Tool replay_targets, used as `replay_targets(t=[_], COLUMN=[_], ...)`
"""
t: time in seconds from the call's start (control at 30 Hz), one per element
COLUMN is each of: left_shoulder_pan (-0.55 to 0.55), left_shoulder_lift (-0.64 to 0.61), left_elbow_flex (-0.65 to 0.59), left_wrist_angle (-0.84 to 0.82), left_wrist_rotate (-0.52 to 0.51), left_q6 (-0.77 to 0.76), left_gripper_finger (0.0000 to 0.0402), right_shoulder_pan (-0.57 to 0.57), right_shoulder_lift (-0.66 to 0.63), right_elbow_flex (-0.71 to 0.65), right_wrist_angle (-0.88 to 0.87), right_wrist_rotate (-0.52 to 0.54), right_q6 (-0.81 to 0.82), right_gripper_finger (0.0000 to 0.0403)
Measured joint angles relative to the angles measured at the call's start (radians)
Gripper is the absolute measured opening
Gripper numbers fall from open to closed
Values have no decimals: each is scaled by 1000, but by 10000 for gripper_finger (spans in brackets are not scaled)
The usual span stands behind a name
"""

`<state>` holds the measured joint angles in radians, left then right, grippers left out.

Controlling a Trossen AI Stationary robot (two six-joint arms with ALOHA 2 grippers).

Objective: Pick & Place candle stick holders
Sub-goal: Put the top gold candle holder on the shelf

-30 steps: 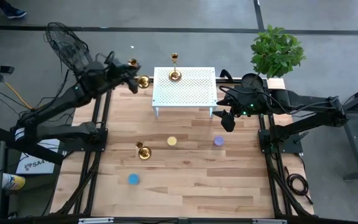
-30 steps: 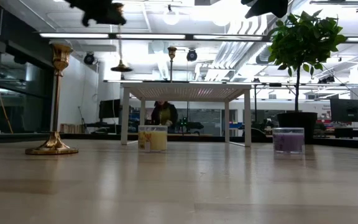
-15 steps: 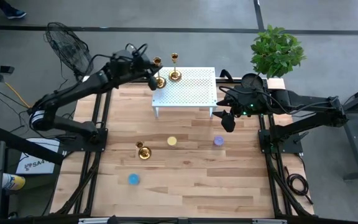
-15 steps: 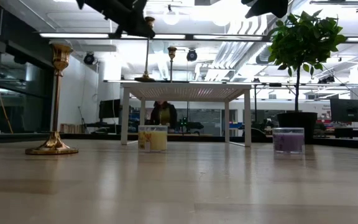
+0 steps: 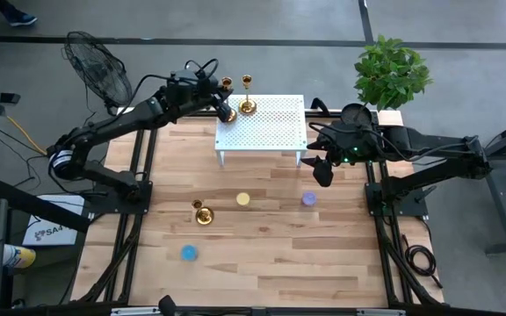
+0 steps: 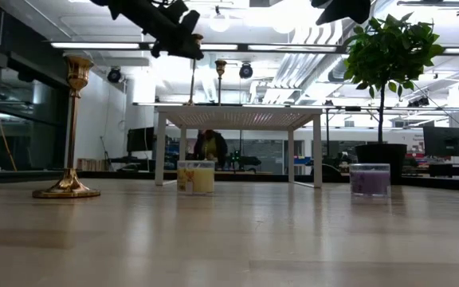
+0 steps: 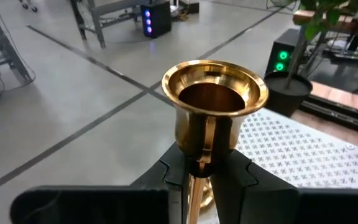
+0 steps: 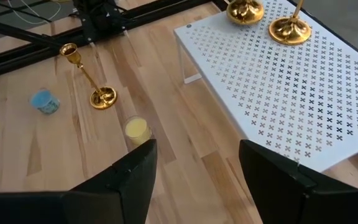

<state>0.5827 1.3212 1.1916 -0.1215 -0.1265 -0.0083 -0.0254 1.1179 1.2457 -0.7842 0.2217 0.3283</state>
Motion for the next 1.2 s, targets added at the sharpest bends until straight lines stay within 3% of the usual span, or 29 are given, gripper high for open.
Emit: replay_targets(t=[0.33, 1.2], left_shoulder_pan=[0, 0], left_shoulder_lift=[14, 58], left_elbow_flex=[0, 2], left_wrist_angle=[0, 26], left_wrist_rotate=[-63, -20], left_q6=[-61, -75], left_gripper_finger=[39, 40], right_shoulder_pan=[0, 0], right_shoulder_lift=[0, 0], right_elbow_flex=[0, 0], right_wrist_angle=[-5, -5], right_wrist_rotate=[12, 12], right_q6=[-15, -15], right_gripper_finger=[222, 222])
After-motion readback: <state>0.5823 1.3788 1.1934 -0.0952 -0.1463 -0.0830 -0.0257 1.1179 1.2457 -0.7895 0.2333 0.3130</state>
